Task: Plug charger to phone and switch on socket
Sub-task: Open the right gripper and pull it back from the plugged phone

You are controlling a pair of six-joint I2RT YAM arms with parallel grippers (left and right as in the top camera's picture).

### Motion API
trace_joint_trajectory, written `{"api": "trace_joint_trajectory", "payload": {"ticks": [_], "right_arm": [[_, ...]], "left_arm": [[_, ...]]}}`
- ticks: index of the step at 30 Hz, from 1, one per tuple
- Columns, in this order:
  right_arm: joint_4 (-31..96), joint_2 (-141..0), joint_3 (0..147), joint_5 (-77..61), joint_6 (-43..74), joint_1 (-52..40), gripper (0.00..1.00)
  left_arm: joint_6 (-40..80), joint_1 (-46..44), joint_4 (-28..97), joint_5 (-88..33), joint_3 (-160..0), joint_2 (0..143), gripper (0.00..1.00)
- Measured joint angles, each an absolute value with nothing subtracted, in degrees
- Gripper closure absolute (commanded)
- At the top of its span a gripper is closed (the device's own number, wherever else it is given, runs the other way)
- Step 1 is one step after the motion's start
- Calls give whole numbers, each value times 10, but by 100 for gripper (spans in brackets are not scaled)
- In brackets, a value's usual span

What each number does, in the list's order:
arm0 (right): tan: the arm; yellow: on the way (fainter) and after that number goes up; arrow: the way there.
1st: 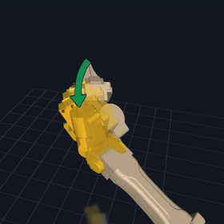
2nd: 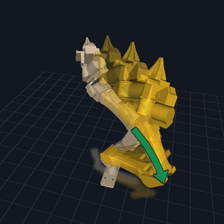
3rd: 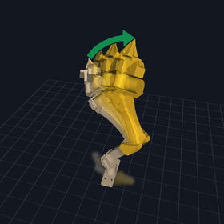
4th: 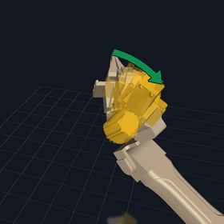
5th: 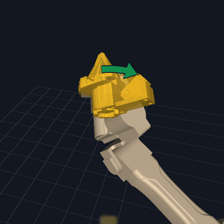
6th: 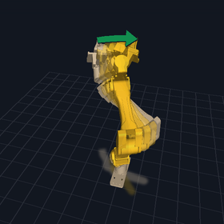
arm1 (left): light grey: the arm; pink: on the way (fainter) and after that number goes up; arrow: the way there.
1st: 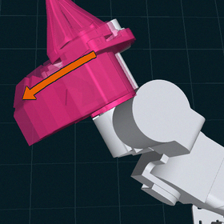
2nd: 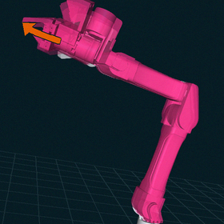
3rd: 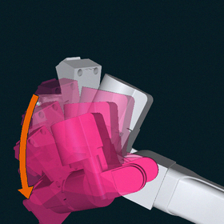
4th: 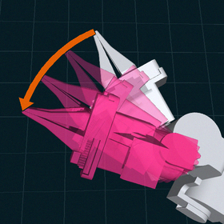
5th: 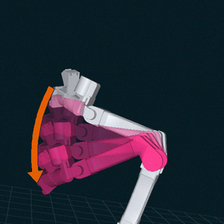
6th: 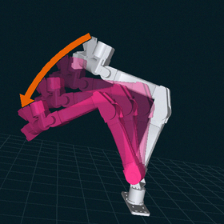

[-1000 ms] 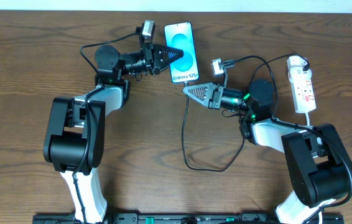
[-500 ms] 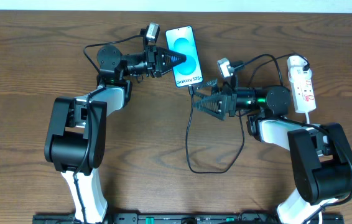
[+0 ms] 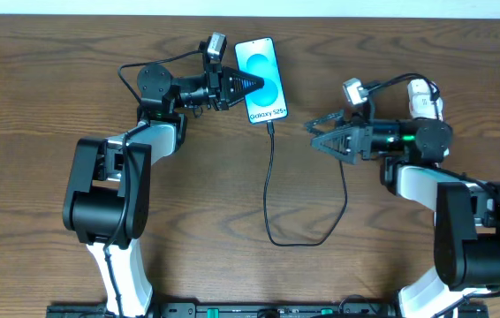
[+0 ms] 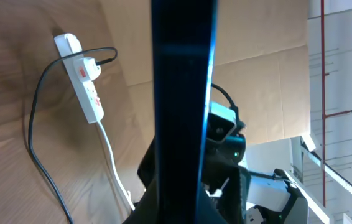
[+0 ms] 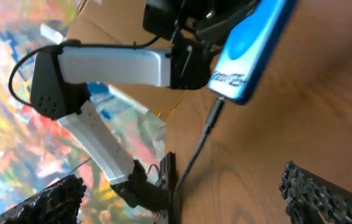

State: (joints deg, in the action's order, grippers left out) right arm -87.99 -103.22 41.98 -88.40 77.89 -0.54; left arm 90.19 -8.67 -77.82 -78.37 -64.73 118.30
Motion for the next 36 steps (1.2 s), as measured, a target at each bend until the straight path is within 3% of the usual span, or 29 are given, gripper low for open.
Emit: {"api": "trace_joint_trajectory", "payload": {"ticks": [7,10,14,17,22,29,36], "right_arm": [[-833,-1030,420,-883,763,39,1],[-721,-1028,421,-864,715,40,1],[-477,-1023,425,-791,593,39,1],[-383,-1023,425,-740,524,36,1],[-356,-1023,425,-674,464,30,1],[-333,-1023,425,-593,429,3,1],[-148,-1023,496,-498,359,-64,1]], "left_arm": [[915,-87,-758,-786,-647,1183,93],[913,-87,-725,-788,-647,1183,93],[874,-87,-660,-792,-647,1183,93],[816,-87,-574,-795,-646,1183,93],[697,-86,-444,-794,-644,1183,93],[598,-63,-406,-794,-643,1183,93],[575,-55,-405,-792,-643,1192,93]]}}
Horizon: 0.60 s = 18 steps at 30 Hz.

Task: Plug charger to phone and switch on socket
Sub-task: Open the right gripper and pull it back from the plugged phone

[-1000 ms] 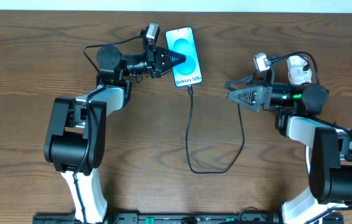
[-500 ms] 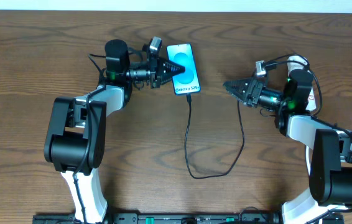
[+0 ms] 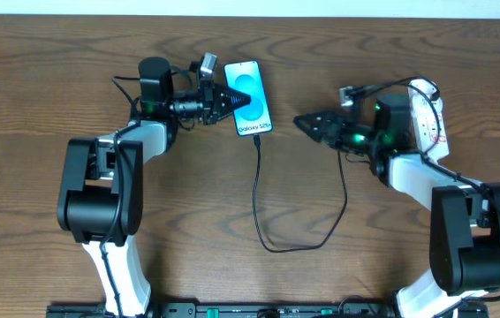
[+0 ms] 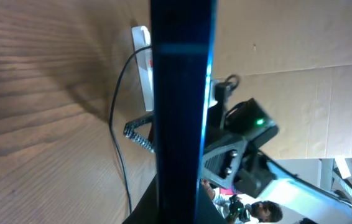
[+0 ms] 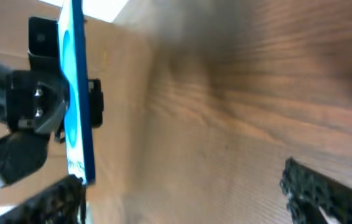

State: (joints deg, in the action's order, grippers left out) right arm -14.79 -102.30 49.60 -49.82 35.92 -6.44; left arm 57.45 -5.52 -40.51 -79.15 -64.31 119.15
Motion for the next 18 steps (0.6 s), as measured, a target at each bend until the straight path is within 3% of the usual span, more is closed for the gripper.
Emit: {"api": "trace_joint_trajectory", "payload": {"ticks": [8,11,18], "right_arm": [[142,-1006,667,-388,219,-82,1],[194,-947,678,-341,181,-82,1],[268,-844,687,-267,126,-82,1]], "left_arm": [[557,-55,-378,-776,-645,1207,93],[515,-55,-279,-754,-653,1208,93],[433,-55,-185,-711,-653,1209,93]]}}
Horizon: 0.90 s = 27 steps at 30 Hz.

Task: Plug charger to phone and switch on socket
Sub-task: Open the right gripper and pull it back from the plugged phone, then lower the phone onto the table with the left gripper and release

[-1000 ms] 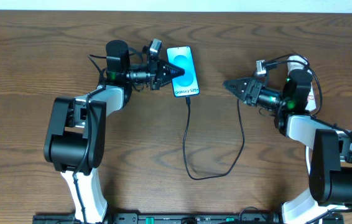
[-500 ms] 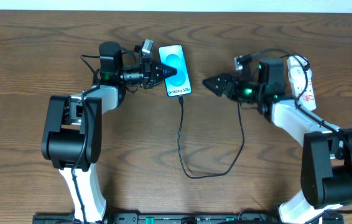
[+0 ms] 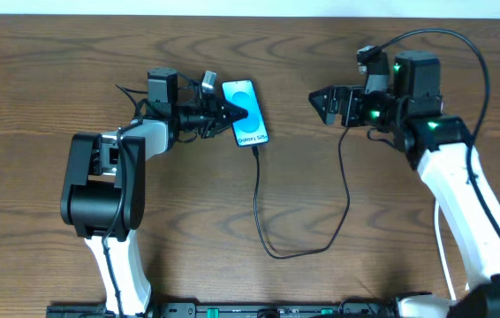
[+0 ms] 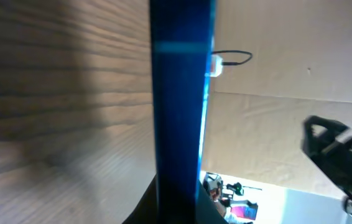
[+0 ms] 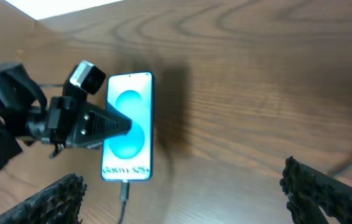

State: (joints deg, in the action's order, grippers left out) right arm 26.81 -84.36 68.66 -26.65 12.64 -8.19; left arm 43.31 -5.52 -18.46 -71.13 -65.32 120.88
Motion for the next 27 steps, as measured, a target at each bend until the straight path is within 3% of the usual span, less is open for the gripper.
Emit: {"api": "trace_joint_trajectory", "payload": {"ticks": [10,15,18,23,26,27], "right_arm": [[316,-839,687,-243,101,-82,1],[340,-839,687,-232,93,-82,1],[350,-839,687,-225,88,-82,1],[354,-839,687,-220,85,-82,1],[357,-839,687,-220,85,-82,1],[359,-839,687,-220,84,-82,1]], "left_arm": [[312,-68,8,-593,-657,1209,93],[291,-69,28,-565,-658,1209,92],[284,-70,43,-551,-663,1209,76],[276,-72,59,-524,-666,1204,58],[273,-72,60,-526,-670,1201,38],[271,-72,61,-526,-672,1199,36]]}}
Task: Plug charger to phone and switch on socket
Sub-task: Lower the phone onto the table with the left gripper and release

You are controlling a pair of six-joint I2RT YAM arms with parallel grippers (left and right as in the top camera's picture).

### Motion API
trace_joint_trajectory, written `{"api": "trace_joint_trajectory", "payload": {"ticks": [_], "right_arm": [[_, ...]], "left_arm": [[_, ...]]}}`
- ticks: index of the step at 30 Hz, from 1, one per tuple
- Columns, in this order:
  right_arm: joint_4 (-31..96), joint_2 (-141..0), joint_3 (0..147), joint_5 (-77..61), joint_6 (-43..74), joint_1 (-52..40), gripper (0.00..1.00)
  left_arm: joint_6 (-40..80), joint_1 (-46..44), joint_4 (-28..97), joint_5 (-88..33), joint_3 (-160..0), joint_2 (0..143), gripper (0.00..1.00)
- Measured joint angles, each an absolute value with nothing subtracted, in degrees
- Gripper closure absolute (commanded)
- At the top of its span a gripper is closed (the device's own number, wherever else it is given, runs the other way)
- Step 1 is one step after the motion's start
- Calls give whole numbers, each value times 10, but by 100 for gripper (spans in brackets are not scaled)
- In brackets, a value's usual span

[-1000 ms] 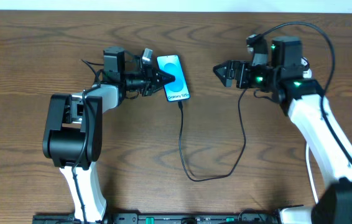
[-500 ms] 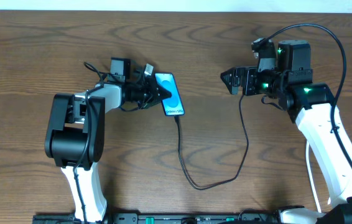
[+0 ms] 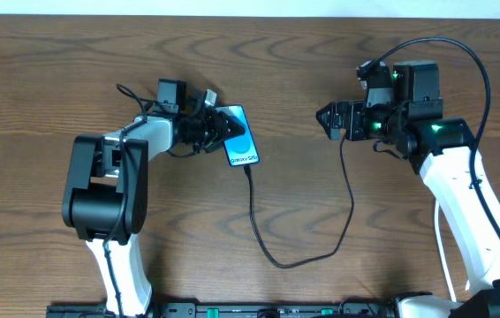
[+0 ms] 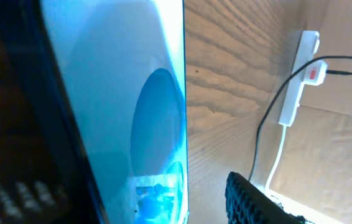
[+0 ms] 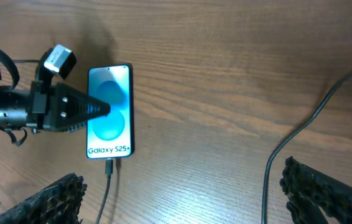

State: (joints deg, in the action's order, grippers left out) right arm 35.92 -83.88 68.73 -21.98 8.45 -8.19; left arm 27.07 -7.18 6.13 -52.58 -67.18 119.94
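The phone [image 3: 241, 146], its screen lit blue, lies face up on the wooden table left of centre. The same phone [image 5: 109, 118] shows in the right wrist view. The black charger cable [image 3: 254, 216] is plugged into its lower end. My left gripper [image 3: 217, 126] is at the phone's left edge. In the left wrist view the screen [image 4: 120, 112] fills the left side and one finger [image 4: 257, 202] stands apart from it, so the jaws are open. My right gripper [image 3: 328, 117] hangs open and empty above the table. The white power strip [image 4: 297, 81] has a red switch and lies at the right.
The cable loops toward the front of the table and back up under the right arm [image 3: 444, 168], which hides the power strip in the overhead view. A stretch of the cable [image 5: 288, 140] crosses the right side of the right wrist view.
The phone was edge-on between my left fingers. Now it lies a little nearer and more tilted, its face toward the wrist camera and one finger apart from it. The right arm has barely shifted.
First my left gripper held the plugged-in phone at the back centre and my right gripper was open low by the cable. Then the phone was further left and the right gripper was by the power strip. Then the right arm was up high. Now the phone is let go.
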Motion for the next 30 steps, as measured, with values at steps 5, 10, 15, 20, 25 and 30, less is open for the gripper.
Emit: {"api": "trace_joint_trajectory", "payload": {"ticks": [5,10,15,20,25,30], "right_arm": [[371,-839,687,-219,83,-82,1],[381,-839,687,-218,77,-82,1],[398,-839,687,-215,70,-82,1],[411,-839,687,-205,67,-82,1],[428,-839,687,-184,64,-82,1],[435,-827,687,-161,63,-82,1]], "left_arm": [[271,-72,101,-512,-683,1188,24],[272,-73,150,-473,-692,1171,15],[272,-70,181,-441,-699,1164,14],[272,-50,218,-406,-704,1156,14],[271,-19,242,-379,-704,1143,14],[271,7,264,-319,-680,1107,13]]}}
